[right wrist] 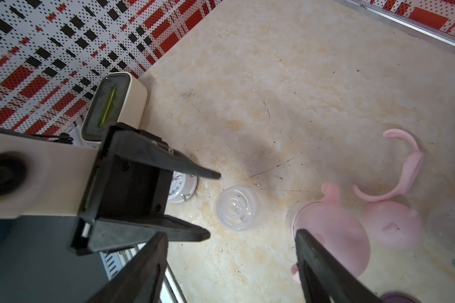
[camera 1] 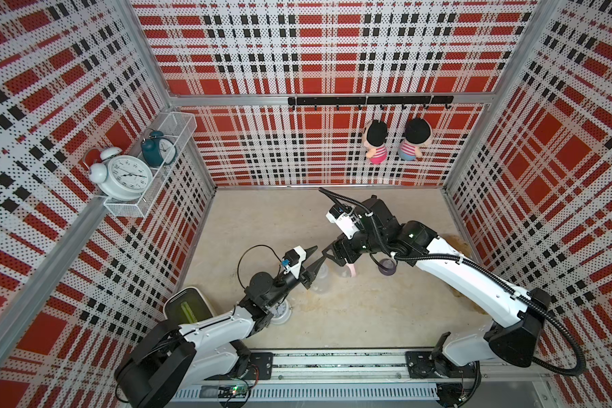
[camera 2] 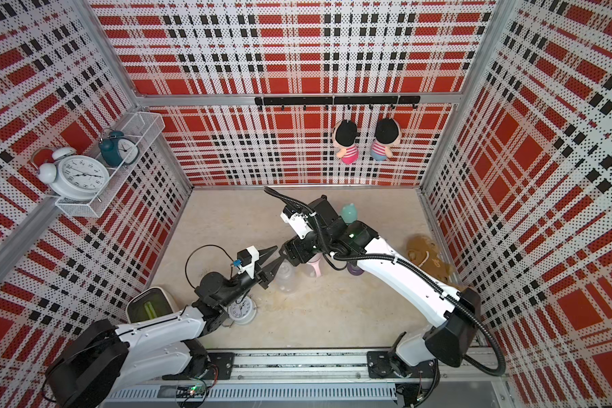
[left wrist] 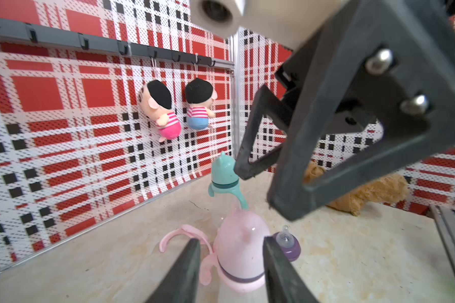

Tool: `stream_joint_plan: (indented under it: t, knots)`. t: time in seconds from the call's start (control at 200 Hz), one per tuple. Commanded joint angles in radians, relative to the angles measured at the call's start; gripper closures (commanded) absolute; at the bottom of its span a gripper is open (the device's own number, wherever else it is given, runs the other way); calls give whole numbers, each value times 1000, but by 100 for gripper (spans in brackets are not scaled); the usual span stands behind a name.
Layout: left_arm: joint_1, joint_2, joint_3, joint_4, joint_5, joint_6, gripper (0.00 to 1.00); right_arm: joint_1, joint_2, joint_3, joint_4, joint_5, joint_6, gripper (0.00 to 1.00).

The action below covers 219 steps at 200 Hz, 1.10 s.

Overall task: Assemble the baby bottles
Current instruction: Pick up the baby bottle from the center of the board.

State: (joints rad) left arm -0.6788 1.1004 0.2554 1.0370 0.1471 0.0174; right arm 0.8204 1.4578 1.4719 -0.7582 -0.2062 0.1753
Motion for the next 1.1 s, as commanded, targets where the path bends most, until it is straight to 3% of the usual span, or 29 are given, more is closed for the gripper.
stream_joint_plan:
  t: [0.0, 0.08, 0.15, 0.281, 0.481, 0.712, 1.092]
  knots:
    - [19, -35, 42, -127, -165, -46, 21, 20, 23, -37, -29, 58, -31, 19]
    - [53, -52, 61, -201, -249, -97, 11, 49, 43, -46, -29, 87, -40, 18]
    - [102, -64, 67, -243, -246, -152, 6, 68, 65, -54, -19, 110, -41, 18]
    - [153, -95, 52, -263, -210, -199, 6, 88, 111, -72, 14, 132, -40, 18]
    - [181, -161, 62, -371, -291, -223, 3, 113, 167, -97, 65, 150, -42, 16]
    - [222, -206, 66, -432, -308, -247, 3, 121, 232, -130, 148, 162, -29, 16]
    - [229, -209, 67, -463, -317, -246, 3, 140, 327, -127, 175, 169, -10, 24]
